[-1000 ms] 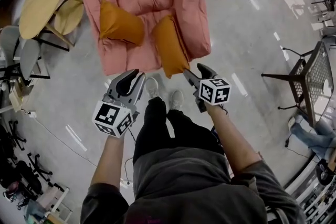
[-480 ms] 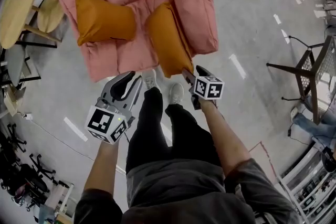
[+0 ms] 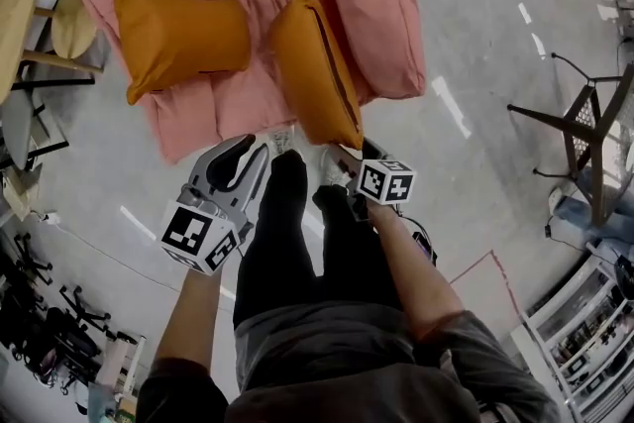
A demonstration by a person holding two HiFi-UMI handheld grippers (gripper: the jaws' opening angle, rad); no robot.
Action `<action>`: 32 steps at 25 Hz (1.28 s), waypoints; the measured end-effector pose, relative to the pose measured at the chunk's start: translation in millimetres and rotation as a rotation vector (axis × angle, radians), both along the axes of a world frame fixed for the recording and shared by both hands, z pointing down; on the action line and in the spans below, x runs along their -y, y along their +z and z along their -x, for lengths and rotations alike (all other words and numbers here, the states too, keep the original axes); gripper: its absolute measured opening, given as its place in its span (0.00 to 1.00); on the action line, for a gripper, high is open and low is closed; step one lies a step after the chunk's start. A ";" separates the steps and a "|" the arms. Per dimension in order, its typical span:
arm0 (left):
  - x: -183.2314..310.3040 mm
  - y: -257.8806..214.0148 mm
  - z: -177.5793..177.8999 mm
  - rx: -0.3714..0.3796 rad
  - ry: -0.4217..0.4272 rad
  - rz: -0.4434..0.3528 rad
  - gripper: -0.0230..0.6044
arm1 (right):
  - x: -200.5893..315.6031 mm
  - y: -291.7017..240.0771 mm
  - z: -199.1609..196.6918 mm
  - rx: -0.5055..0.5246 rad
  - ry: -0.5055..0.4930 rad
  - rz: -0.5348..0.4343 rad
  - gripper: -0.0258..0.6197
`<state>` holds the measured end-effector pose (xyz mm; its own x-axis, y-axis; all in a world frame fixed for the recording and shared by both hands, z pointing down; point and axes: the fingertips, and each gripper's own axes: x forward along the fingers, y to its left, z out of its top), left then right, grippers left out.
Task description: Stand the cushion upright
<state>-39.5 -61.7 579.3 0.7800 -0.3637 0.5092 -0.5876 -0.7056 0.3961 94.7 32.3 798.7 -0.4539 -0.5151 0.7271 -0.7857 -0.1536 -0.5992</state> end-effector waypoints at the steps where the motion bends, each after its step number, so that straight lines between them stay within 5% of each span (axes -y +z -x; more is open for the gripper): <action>1: 1.3 1.0 0.5 0.000 0.004 0.005 0.17 | -2.6 1.3 5.4 -0.002 -0.008 0.002 0.52; 13: 27.0 31.0 12.4 0.000 0.025 0.042 0.16 | 38.4 47.8 -4.3 -0.030 0.125 0.037 0.51; 15: 37.6 30.0 12.9 -0.005 0.024 0.041 0.17 | 50.5 31.9 -9.9 -0.072 0.102 0.007 0.38; 23: 81.0 -13.1 16.1 -0.056 0.005 0.008 0.16 | 96.0 -62.8 -30.9 -0.494 -0.225 -0.081 0.30; 32: 130.8 -52.7 24.6 -0.124 -0.037 -0.033 0.16 | 198.5 -140.3 -22.7 -0.748 -0.597 -0.159 0.30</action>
